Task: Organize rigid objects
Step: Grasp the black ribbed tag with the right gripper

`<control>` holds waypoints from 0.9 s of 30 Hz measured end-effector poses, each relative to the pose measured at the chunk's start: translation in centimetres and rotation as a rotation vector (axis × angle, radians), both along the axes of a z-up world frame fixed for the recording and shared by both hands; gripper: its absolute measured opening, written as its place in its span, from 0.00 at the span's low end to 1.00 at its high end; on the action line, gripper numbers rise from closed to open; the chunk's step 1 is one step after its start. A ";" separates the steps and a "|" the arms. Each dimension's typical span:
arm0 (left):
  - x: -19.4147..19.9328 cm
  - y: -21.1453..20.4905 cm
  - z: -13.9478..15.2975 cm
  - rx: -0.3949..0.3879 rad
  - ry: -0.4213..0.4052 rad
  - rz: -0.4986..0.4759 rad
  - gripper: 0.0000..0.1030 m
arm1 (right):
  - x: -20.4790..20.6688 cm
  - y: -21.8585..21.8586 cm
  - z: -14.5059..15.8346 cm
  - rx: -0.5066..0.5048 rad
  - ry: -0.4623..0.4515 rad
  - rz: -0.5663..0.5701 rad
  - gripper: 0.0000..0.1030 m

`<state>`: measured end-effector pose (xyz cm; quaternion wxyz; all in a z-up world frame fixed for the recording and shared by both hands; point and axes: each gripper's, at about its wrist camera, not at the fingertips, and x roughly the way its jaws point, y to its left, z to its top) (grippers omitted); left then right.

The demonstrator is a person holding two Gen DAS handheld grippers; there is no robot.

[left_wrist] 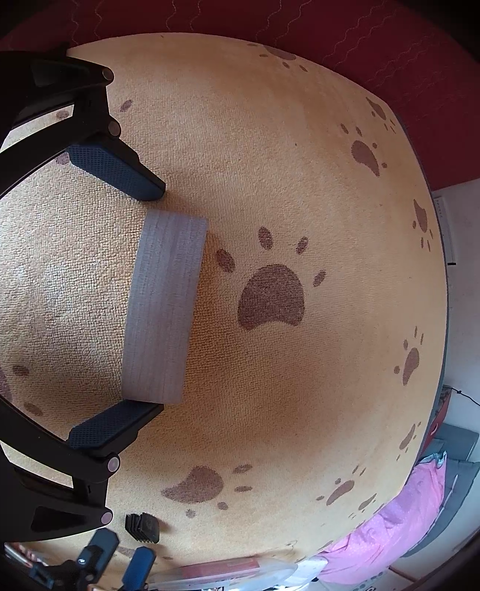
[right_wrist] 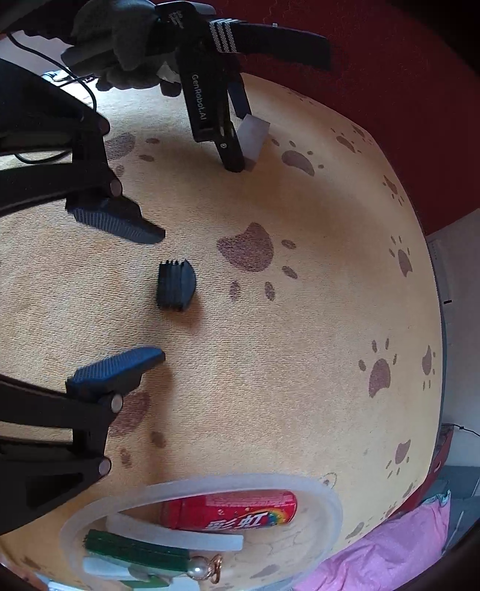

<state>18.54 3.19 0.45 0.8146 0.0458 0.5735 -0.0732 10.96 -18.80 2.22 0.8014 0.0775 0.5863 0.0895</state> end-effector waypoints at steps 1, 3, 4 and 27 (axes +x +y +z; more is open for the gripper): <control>0.0 0.0 0.0 0.000 -0.002 0.000 1.00 | 0.2 0.2 -0.1 0.000 0.000 0.006 0.47; -0.2 0.1 0.0 0.000 -0.004 0.001 1.00 | 0.4 0.6 -0.1 -0.001 -0.001 0.014 0.45; -0.2 0.1 0.0 -0.001 -0.006 0.002 1.00 | 0.6 0.8 -0.2 -0.003 -0.002 0.018 0.44; -1.0 0.3 0.6 -0.016 -0.046 -0.002 0.90 | 0.0 0.1 0.8 -0.003 -0.021 0.003 0.31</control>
